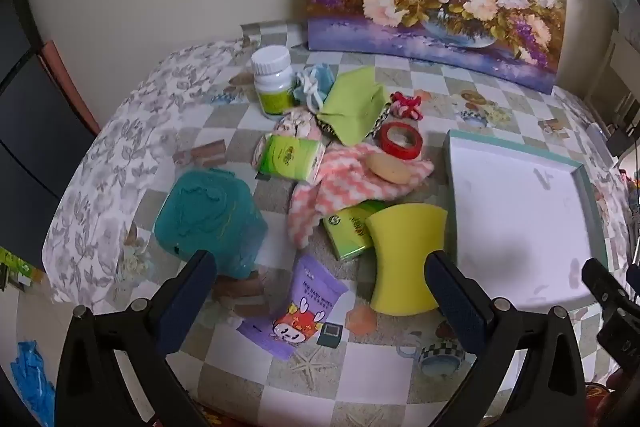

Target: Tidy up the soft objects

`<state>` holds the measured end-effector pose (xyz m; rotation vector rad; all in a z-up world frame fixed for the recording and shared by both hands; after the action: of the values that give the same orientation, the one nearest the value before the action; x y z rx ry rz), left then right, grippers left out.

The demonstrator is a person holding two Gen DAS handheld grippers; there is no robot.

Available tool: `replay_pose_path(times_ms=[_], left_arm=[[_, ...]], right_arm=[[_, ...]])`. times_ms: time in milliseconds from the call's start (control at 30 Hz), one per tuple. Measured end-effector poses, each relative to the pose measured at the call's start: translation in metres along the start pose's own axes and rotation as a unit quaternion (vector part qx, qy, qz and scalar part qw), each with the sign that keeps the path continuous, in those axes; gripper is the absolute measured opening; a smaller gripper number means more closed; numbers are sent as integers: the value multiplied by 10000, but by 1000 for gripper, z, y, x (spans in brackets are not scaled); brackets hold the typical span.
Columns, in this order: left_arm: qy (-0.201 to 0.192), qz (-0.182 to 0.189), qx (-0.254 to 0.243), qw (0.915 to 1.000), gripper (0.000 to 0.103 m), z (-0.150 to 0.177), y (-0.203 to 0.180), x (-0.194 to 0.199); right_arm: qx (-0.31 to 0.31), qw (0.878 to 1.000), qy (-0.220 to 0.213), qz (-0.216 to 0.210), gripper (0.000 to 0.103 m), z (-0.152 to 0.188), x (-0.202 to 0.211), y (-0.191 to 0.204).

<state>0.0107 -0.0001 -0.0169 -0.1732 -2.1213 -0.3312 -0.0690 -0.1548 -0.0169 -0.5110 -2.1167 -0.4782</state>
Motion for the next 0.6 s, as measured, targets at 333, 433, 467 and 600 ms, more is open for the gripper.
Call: replay_pose_path(times_ms=[333,433,467,600], left_arm=[[306,13,-58,9995,103,9,-2,-7],[402,53,-90,9991,103,4,-1,-9],[401,55,-93,9991,103,4,-1,-9],[401,42,-87,9991,103,4,-1,-9]], right_arm=[[103,9999,-8,-57,103,3,-2,3],[94,9999,36,-38,103,4,0,4],[99,9999,68,-49,103,2,-1,2],[54,9999,89,-57,103,3,-3,2]])
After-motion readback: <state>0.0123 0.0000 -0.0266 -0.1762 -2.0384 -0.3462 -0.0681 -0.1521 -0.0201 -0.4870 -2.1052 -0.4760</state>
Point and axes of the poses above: each gripper's, at about its wrist camera, not at the fingertips, and x roughly against the way its jaws point, y to its left, z to its underside, the point moved 2 cm from there along -x, roughly the way its jaws point, and after that the axes turned 10 degrees about -x, right-handed, at the moved point
